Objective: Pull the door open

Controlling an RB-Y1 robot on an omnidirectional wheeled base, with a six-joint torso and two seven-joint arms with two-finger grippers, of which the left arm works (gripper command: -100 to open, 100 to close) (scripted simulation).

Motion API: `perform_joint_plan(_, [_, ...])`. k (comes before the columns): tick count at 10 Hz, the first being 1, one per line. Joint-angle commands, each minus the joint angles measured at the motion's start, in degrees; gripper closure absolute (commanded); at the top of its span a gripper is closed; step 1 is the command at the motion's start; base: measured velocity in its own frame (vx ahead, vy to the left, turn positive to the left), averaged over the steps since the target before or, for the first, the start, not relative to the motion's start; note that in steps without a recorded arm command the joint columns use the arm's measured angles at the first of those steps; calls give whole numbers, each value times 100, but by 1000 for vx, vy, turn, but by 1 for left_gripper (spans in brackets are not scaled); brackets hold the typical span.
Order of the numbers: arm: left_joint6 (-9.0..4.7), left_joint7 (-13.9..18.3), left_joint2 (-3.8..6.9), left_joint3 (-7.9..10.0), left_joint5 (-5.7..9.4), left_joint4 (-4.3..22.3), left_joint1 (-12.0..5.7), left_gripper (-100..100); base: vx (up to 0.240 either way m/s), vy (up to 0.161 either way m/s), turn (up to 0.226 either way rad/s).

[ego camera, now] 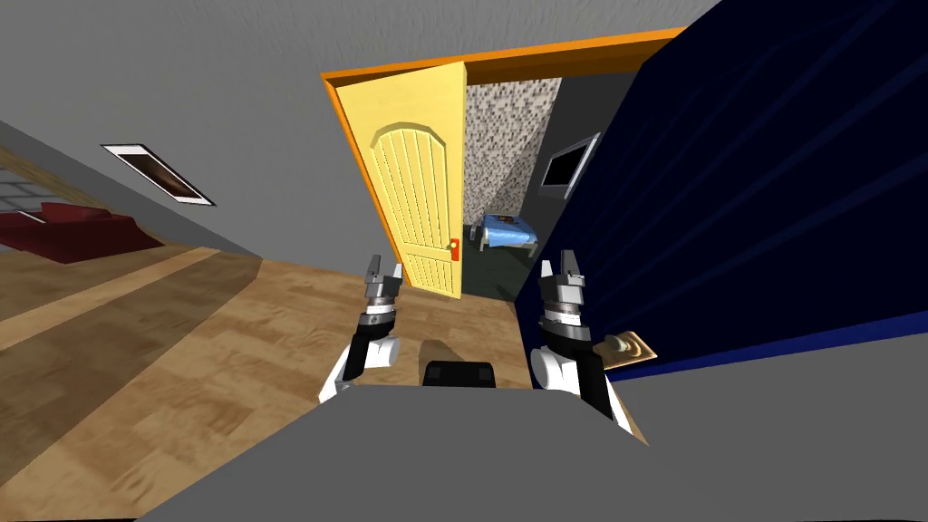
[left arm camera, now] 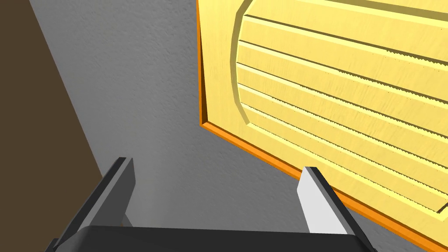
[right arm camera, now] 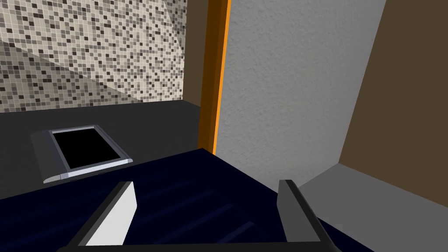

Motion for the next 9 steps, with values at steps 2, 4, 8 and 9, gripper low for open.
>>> perform_joint_plan(2, [128, 4, 73, 41, 13, 334, -191, -100, 93, -23, -46])
perform_joint_plan(4, [202, -3, 114, 47, 12, 580, -306, -100, 100, -18, -47])
perform_joint_plan(8, [391, -22, 208, 64, 11, 1208, -601, -100, 111, -15, -61])
perform_joint_plan(9, [429, -26, 225, 67, 11, 1334, -660, -100, 149, -18, -68])
